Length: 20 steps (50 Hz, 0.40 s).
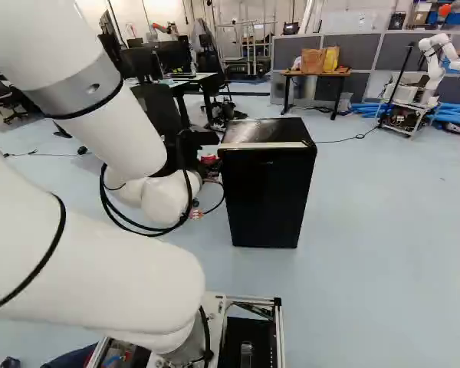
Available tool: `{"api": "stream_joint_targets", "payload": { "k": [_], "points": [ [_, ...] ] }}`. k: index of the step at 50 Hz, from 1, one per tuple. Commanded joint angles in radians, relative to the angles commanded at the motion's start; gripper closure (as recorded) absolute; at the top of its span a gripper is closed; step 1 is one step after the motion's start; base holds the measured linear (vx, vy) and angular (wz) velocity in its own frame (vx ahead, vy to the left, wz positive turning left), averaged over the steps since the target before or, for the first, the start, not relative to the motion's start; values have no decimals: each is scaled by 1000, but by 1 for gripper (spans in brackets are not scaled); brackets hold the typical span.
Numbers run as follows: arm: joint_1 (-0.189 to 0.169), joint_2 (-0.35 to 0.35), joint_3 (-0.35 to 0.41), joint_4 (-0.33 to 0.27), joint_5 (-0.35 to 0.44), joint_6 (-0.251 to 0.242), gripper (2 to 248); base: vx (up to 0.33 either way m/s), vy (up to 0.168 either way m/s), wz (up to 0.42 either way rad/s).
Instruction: Grab a drink from the fridge
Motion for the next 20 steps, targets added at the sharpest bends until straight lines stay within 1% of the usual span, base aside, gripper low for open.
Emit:
{"api": "stream_joint_targets", "payload": {
  "k": [20],
  "points": [
    [0,0,0,0,0,0,150,0,0,0]
  ]
}}
